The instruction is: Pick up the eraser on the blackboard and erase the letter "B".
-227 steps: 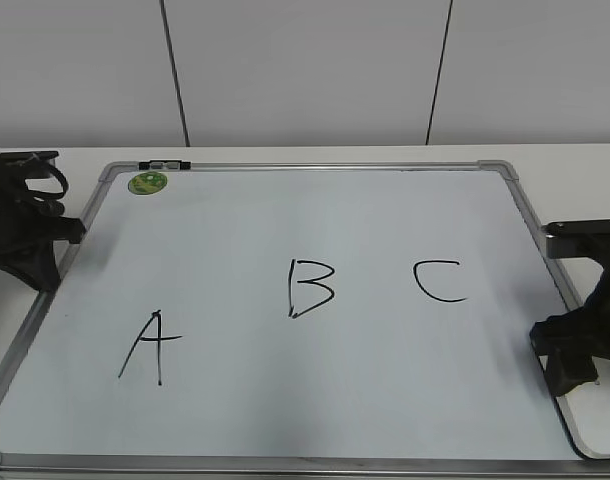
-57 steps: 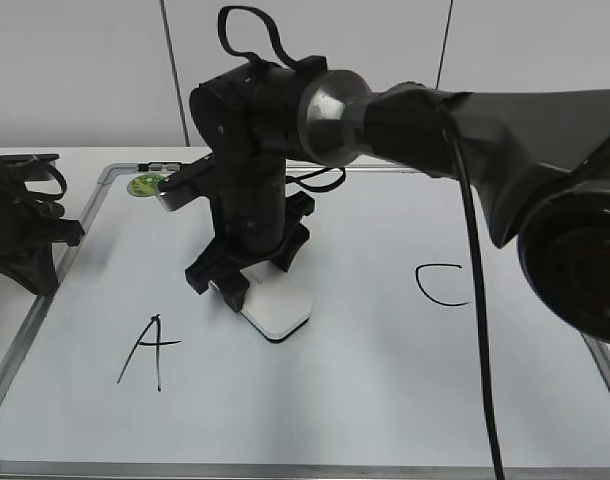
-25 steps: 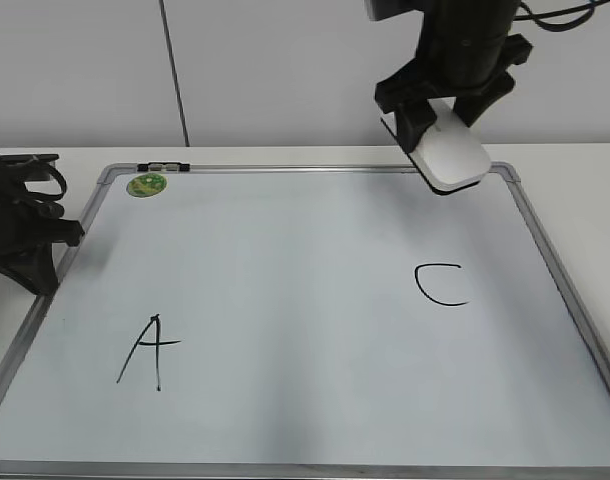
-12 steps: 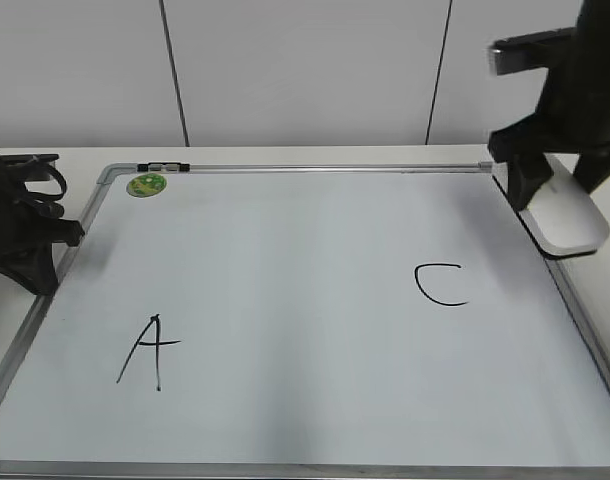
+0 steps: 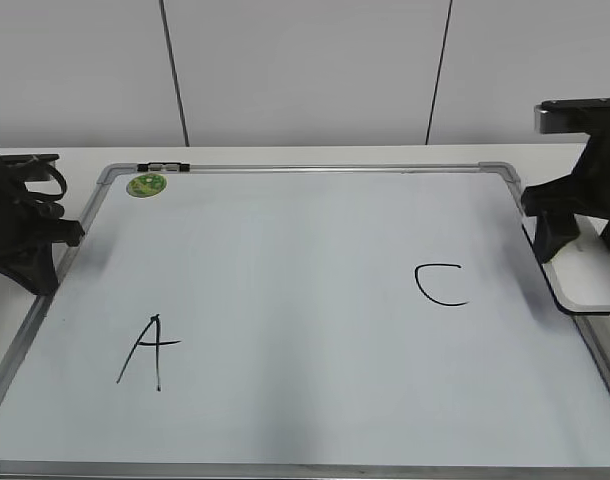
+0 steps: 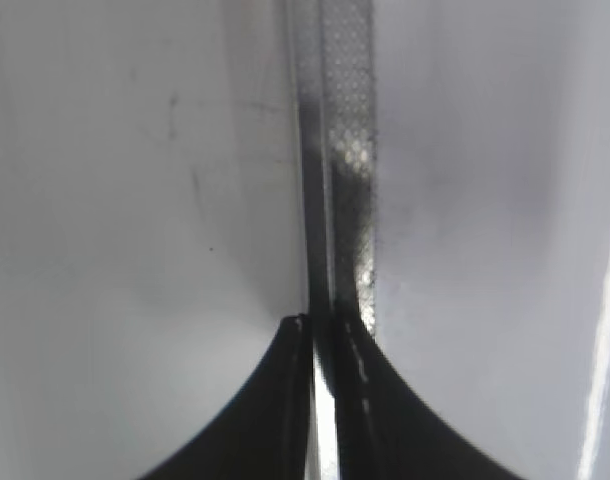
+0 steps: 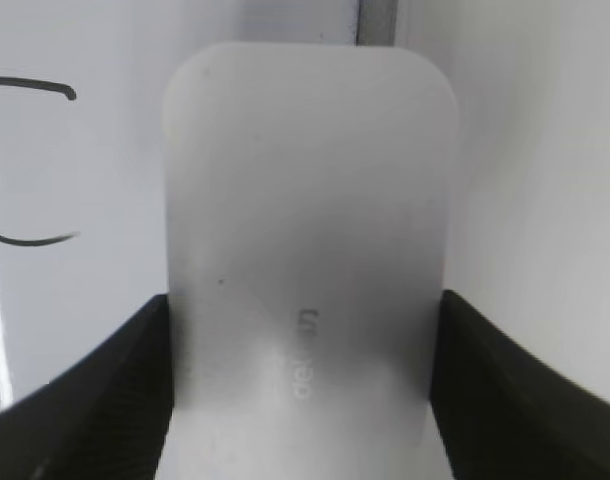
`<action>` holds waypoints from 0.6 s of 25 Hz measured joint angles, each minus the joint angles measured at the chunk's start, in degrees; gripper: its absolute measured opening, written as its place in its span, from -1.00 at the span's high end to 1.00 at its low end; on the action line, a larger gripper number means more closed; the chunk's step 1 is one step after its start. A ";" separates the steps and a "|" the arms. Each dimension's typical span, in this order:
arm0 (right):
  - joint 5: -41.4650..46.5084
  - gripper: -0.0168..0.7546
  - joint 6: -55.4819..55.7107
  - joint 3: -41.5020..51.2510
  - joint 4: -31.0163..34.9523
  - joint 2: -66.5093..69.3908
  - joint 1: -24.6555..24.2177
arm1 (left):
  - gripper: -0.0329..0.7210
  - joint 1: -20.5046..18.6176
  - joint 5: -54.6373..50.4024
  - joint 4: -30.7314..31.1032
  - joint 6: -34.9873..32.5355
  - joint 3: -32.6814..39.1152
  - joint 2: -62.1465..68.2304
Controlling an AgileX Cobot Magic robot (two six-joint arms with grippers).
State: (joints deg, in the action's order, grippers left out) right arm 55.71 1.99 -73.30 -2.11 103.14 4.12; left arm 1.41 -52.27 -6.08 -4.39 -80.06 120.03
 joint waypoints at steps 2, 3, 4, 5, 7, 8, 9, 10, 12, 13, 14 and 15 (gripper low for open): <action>-1.37 -0.46 0.00 0.38 0.14 0.00 0.00 | 0.88 0.00 0.00 0.00 0.00 0.00 0.00; -2.07 -0.46 0.00 0.38 0.23 0.00 0.00 | 0.88 0.00 0.00 -0.10 0.00 0.00 0.00; -2.65 -0.46 0.00 0.38 0.23 0.00 0.00 | 0.88 0.00 0.00 -0.10 0.00 0.00 0.00; -3.25 -0.46 0.00 0.38 0.23 0.00 0.00 | 0.88 0.00 0.00 -0.10 0.00 0.00 0.00; -4.09 -0.46 0.10 0.38 0.23 0.45 0.00 | 0.88 0.00 0.00 -0.10 0.00 0.00 0.00; -4.47 -0.46 0.10 0.38 0.23 0.89 0.00 | 0.88 0.00 0.00 -0.10 0.00 0.00 0.00; -4.62 -0.46 0.10 0.38 0.23 1.61 0.00 | 0.88 0.00 0.00 -0.10 0.00 0.00 0.00; -5.09 -0.46 0.10 0.38 0.23 2.37 0.00 | 0.88 0.00 0.00 -0.10 0.00 0.00 0.00; -5.90 -0.46 0.22 0.38 0.23 3.47 0.00 | 0.87 0.00 0.00 -0.10 0.00 0.00 0.00; -6.44 -0.46 0.35 0.41 0.23 4.16 0.00 | 0.87 0.00 0.00 -0.10 0.00 0.00 0.00; -6.62 -0.46 0.45 0.41 0.23 4.54 0.00 | 0.88 0.00 0.00 -0.10 0.00 0.00 0.00; -6.62 -0.46 0.45 0.41 0.23 4.54 0.00 | 0.88 0.00 0.00 -0.10 0.00 0.00 0.00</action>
State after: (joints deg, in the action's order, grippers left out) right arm 49.09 2.44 -72.90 -1.89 107.68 4.12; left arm 1.41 -52.27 -6.18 -4.39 -80.06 120.03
